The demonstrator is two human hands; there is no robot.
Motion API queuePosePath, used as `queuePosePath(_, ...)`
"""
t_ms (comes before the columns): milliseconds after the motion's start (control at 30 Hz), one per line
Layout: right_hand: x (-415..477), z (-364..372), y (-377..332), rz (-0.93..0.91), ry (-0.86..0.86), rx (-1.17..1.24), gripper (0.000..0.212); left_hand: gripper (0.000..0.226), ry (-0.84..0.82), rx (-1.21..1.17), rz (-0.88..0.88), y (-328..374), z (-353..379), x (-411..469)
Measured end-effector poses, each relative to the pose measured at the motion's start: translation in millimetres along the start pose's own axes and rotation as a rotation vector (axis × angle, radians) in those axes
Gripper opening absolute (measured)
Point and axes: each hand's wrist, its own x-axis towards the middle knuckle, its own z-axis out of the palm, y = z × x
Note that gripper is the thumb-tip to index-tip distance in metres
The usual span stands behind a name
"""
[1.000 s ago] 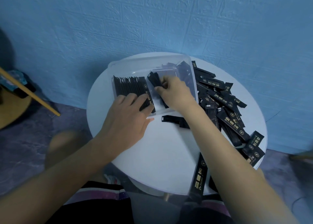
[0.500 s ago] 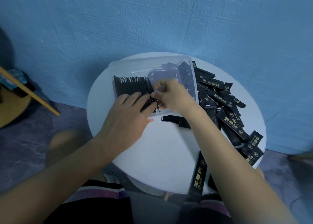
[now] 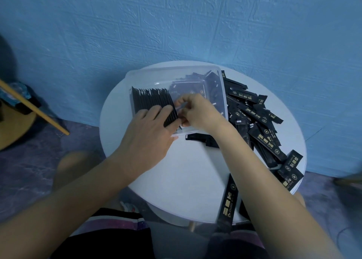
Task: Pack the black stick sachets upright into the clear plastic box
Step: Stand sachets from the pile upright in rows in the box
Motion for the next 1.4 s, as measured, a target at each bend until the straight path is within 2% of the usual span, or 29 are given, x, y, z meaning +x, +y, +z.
queuePosePath(300,-42.6,-18.2,-4.2,-0.099,0.027,-0.119,0.035,0.039,0.033,-0.008,0.022,-1.9,7.7,-2.2)
queuePosePath(467,-100.9,-40.5,6.5,-0.224,0.169,-0.018,0.021,0.038,0.057,-0.019,0.020,-2.1,9.0,-2.1)
queuePosePath(600,-158.6,-44.5,40.6,-0.265,0.343,-0.218,0.017,0.036,0.071,-0.047,0.009,-2.3,10.1,-2.7)
queuePosePath(800,-188.3,-17.0,74.9,-0.283,0.274,-0.407,0.020,0.039,0.059,-0.054,0.003,-2.6,10.8,-1.5)
queuePosePath(967,-164.3,-4.8,74.8,-0.238,0.328,-0.525,0.015,0.039,0.051,-0.068,-0.007,-3.4,10.6,-3.1)
queuePosePath(1133,-134.7,2.5,66.4,-0.224,0.387,-0.518,0.012,0.038,0.057,-0.072,-0.010,-4.9,11.1,-3.5)
queuePosePath(1300,-136.1,-7.4,61.9,-0.238,0.423,-0.331,0.014,0.038,0.056,-0.085,-0.015,-4.7,9.4,-4.2)
queuePosePath(1400,-152.8,-21.6,61.0,-0.216,0.385,-0.285,0.016,0.039,0.053,-0.081,-0.011,-5.1,9.0,-3.6)
